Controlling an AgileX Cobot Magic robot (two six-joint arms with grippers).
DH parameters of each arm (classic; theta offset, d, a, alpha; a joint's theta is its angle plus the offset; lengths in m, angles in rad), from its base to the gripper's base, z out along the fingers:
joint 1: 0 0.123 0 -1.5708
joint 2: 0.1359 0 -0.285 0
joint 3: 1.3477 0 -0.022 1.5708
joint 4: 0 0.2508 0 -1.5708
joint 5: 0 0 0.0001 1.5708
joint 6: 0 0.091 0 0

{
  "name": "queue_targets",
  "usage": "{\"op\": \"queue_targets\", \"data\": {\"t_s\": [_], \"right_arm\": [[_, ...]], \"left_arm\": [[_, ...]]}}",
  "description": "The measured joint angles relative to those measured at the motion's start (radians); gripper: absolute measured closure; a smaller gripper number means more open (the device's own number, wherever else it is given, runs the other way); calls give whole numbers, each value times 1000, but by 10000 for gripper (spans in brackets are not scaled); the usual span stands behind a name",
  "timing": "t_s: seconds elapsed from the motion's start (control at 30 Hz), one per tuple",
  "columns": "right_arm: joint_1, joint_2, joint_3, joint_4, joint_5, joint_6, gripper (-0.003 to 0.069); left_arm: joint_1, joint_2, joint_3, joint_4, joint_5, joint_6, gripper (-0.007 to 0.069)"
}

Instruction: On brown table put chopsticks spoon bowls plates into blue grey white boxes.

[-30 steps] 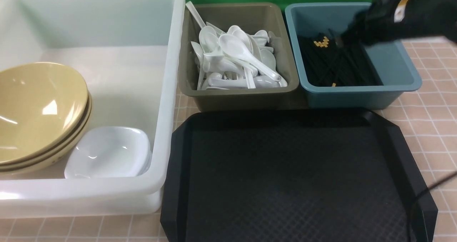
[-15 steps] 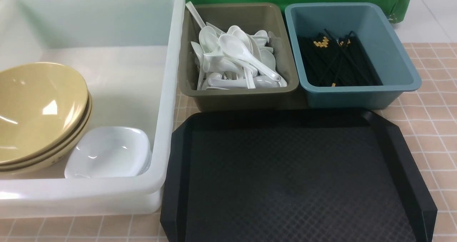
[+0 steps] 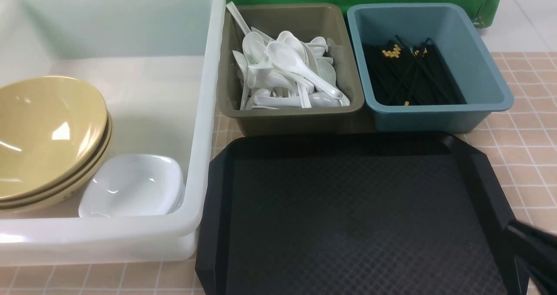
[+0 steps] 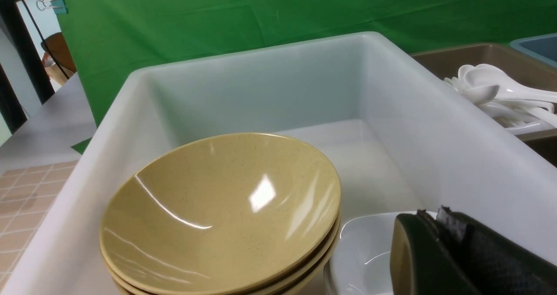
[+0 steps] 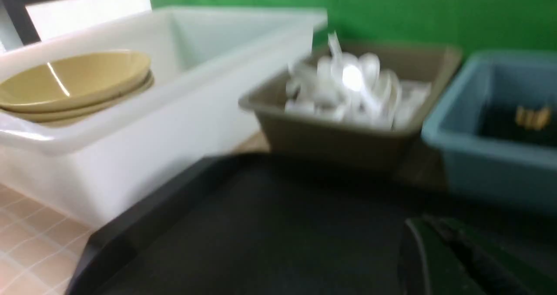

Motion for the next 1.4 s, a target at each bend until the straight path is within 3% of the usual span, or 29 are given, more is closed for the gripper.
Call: {"op": "queue_targets", "data": {"t_s": [0.43,0.6,0.67,0.87,1.07,1.4], "right_arm": [[-34,-107,77,8,102,85,615],[-144,-222,77,84,161,12,612],[-256,-323,77,166,188,-117,610],[-408,-388,77,275,246,-299,605],[-466,-389,77,288,440,-331,601],[-469,-389,74,288,460,-374,589]], "left_arm": [[0,0,0,-3,0,0,620],[0,0,0,-3,3,0,620],[-1,0,0,-3,3,0,620],[-1,0,1,-4,7,-1,620],[-1,0,1,-4,7,-1,620],[-1,0,1,-4,7,-1,620]]}}
